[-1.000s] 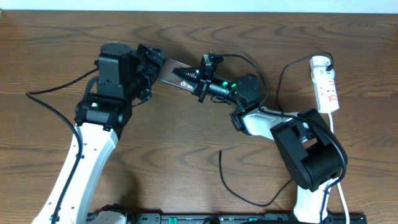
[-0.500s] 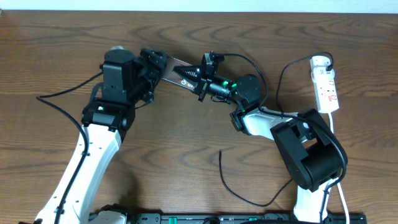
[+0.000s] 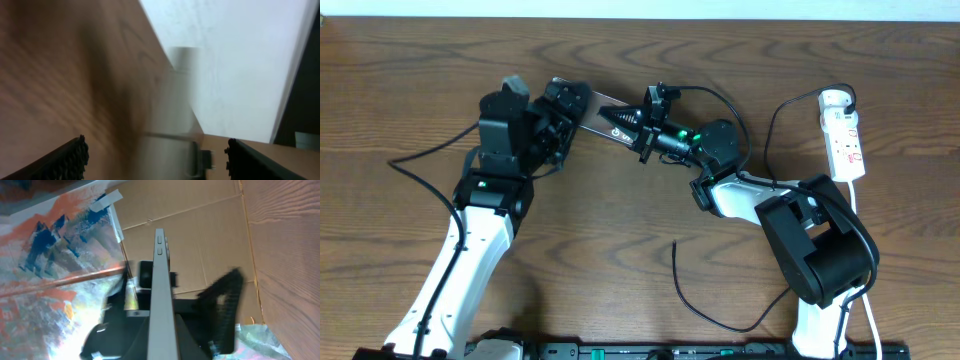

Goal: Plug charger to phone and switch on socket

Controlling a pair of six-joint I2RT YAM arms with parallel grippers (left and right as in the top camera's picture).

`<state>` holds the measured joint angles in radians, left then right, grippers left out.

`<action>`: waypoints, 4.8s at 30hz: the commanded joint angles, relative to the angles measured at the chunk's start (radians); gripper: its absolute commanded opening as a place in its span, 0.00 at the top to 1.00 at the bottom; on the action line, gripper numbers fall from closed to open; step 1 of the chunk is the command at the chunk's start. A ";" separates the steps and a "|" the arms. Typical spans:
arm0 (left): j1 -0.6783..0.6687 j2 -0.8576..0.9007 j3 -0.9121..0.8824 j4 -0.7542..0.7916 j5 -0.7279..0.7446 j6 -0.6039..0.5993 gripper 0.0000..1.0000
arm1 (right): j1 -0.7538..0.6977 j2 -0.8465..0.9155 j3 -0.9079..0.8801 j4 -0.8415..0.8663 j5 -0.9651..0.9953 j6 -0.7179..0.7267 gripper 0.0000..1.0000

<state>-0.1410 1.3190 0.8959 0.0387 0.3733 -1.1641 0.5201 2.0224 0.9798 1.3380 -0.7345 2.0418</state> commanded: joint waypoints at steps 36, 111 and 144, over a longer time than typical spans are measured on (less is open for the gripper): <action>0.029 -0.010 -0.029 0.128 -0.072 0.052 0.23 | 0.057 -0.008 0.010 0.015 0.123 0.010 0.99; 0.143 -0.003 -0.028 0.172 0.006 0.048 0.93 | 0.056 -0.008 0.010 0.016 0.052 -0.005 0.01; 0.583 0.002 -0.028 0.554 1.199 -0.033 0.93 | -0.150 -0.265 0.246 -1.447 0.053 -1.493 0.01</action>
<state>0.4385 1.3228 0.8566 0.5842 1.5326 -1.2572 0.3756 1.8835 1.1248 0.0593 -0.8139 0.8600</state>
